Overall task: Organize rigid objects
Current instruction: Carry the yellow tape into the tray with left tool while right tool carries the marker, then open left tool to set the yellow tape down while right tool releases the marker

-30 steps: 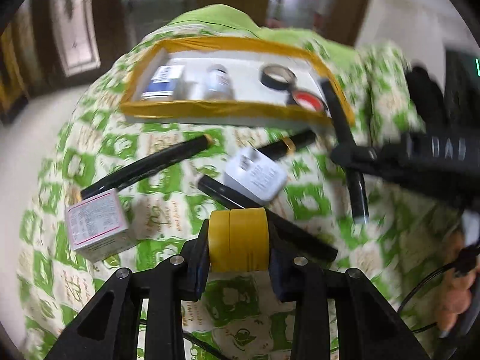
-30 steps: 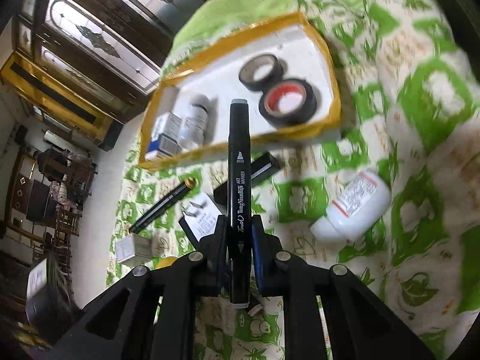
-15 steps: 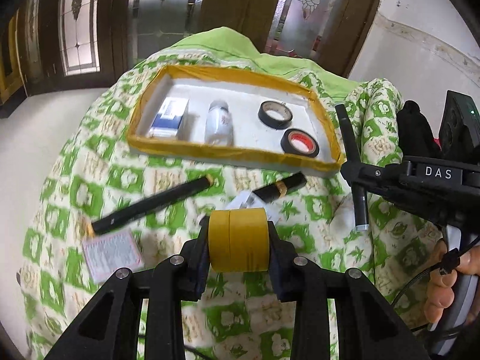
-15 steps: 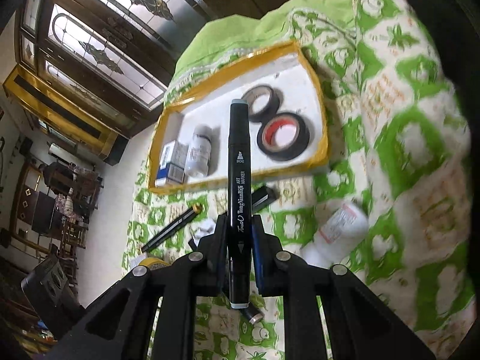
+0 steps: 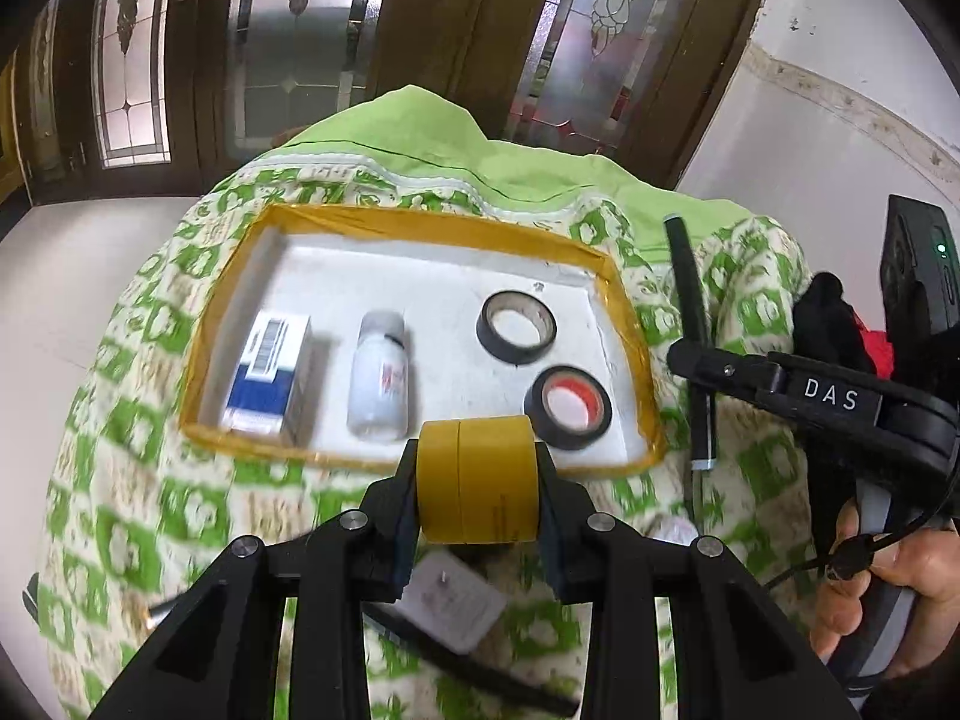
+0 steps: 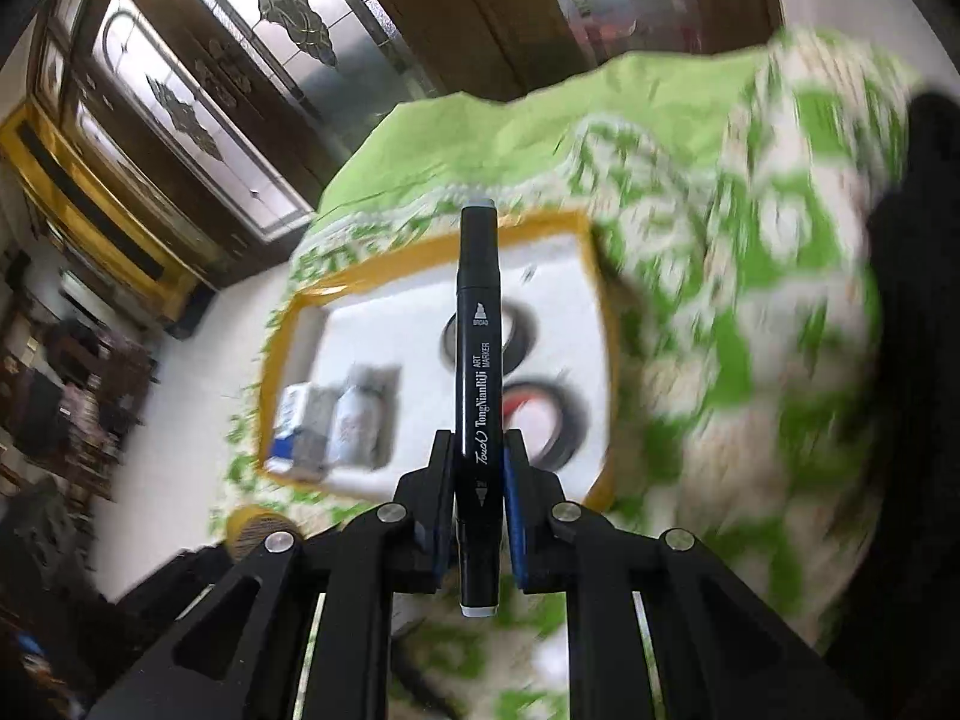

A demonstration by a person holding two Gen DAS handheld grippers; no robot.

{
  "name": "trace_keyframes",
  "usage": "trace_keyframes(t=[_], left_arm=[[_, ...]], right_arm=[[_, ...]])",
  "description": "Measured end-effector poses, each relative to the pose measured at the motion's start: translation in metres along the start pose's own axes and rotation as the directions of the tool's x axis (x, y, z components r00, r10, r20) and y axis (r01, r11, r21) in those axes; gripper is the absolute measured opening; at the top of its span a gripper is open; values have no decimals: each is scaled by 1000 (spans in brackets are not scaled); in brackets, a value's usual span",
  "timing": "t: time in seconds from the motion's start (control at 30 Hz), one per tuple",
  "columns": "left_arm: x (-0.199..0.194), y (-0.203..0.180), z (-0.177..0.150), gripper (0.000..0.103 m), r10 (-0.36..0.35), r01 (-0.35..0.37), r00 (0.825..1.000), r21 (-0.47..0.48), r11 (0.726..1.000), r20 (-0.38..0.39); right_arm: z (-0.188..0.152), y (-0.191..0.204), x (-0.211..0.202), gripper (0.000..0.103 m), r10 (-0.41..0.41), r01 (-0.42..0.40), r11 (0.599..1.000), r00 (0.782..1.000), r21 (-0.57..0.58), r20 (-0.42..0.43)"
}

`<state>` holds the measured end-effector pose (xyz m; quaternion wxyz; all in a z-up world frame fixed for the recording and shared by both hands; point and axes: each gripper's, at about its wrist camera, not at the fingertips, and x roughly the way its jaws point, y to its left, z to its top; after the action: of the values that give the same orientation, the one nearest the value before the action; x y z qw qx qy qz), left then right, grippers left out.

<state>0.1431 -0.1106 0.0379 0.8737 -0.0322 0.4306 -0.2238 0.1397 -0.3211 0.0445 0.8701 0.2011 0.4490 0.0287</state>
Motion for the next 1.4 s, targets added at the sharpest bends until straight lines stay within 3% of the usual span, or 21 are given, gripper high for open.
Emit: trace_keyframes(t=[0.23, 0.6, 0.83, 0.97, 1.3, 1.4], left_arm=[[39, -6, 24, 34, 7, -6, 999, 7, 1000, -42], [86, -9, 31, 34, 24, -21, 995, 22, 1000, -99], [96, -6, 27, 34, 44, -41, 993, 32, 999, -114], [103, 0, 26, 34, 59, -56, 990, 28, 998, -127], [107, 3, 22, 34, 87, -83, 989, 33, 996, -120], [98, 2, 21, 51, 95, -91, 991, 35, 995, -98]], right_arm=[[26, -11, 31, 15, -118, 117, 991, 993, -69, -12], [25, -3, 91, 14, -260, 229, 943, 960, -242, -101], [23, 0, 112, 14, -274, 229, 935, 951, -270, -141], [22, -3, 115, 14, -212, 173, 961, 962, -216, -173], [21, -3, 113, 14, -183, 154, 970, 972, -191, -149], [20, -6, 108, 15, -182, 156, 970, 975, -186, -128]])
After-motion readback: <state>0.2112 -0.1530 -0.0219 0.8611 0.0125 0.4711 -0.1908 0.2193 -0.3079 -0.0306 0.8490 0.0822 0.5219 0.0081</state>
